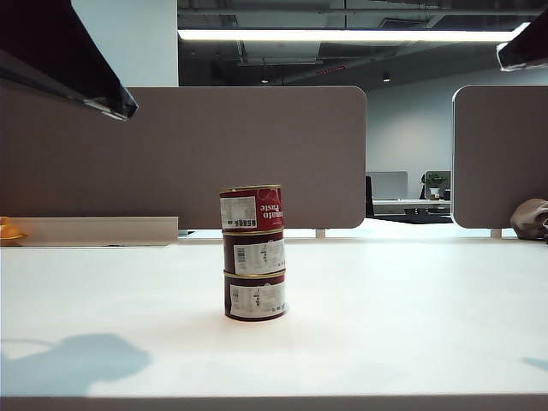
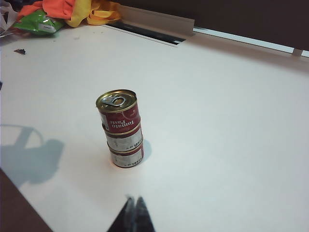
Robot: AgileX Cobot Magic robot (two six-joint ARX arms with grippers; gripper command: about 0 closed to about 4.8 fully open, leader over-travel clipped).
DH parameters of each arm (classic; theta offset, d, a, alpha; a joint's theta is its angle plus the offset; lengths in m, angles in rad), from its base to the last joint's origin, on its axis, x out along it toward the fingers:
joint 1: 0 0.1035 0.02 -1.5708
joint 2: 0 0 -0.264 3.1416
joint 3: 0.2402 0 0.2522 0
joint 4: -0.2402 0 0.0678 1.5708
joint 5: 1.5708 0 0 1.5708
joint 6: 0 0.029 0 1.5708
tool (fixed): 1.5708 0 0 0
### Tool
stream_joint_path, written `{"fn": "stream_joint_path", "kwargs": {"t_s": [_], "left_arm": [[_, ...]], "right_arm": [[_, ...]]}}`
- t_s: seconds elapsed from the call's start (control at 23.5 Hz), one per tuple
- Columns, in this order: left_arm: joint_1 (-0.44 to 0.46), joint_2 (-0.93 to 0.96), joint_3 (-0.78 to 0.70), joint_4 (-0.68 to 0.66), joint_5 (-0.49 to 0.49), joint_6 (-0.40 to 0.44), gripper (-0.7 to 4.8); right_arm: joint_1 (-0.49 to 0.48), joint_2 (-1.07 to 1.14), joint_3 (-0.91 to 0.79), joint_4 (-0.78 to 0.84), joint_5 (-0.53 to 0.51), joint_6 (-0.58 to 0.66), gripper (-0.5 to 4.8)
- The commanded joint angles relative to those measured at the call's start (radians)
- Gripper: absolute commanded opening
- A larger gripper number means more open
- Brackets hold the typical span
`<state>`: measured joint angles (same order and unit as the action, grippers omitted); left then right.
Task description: Pick up the cans one by one and stack them together.
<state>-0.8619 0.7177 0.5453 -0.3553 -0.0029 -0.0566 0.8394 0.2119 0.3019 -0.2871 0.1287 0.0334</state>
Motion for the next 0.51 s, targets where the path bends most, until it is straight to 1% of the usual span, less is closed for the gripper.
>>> {"fn": "stream_joint_path", "kwargs": {"t_s": [0.04,0.17,0.21,0.3,0.38,0.43,0.51], "left_arm": [[-0.013,-0.029,0.000,0.011,0.000,0.004,-0.03],[-0.012,-0.050,0.000,0.013,0.007,0.004,-0.03],[-0.011,-0.054,0.000,0.013,0.000,0.004,-0.03],[-0.005,-0.071,0.000,0.013,0.003,0.004,-0.03],[0.019,-0.078,0.000,0.013,0.042,0.004,-0.03],[0.036,-0.079,0.000,0.013,0.062,0.004,-0.03],[0.101,-0.084,0.000,0.013,0.095,0.004,-0.03]], "right_arm": [[-0.001,0.000,0.002,0.008,-0.004,0.003,-0.05],[-0.005,-0.002,0.002,-0.006,0.001,0.003,-0.05],[-0.024,-0.002,0.002,-0.007,-0.003,0.003,-0.05],[-0.087,0.000,0.002,-0.008,-0.035,0.003,-0.05],[-0.151,0.000,0.002,-0.008,-0.034,0.003,-0.05],[-0.180,0.000,0.002,-0.008,-0.034,0.003,-0.05],[-0.248,0.000,0.002,-0.008,-0.034,0.003,-0.05]]}}
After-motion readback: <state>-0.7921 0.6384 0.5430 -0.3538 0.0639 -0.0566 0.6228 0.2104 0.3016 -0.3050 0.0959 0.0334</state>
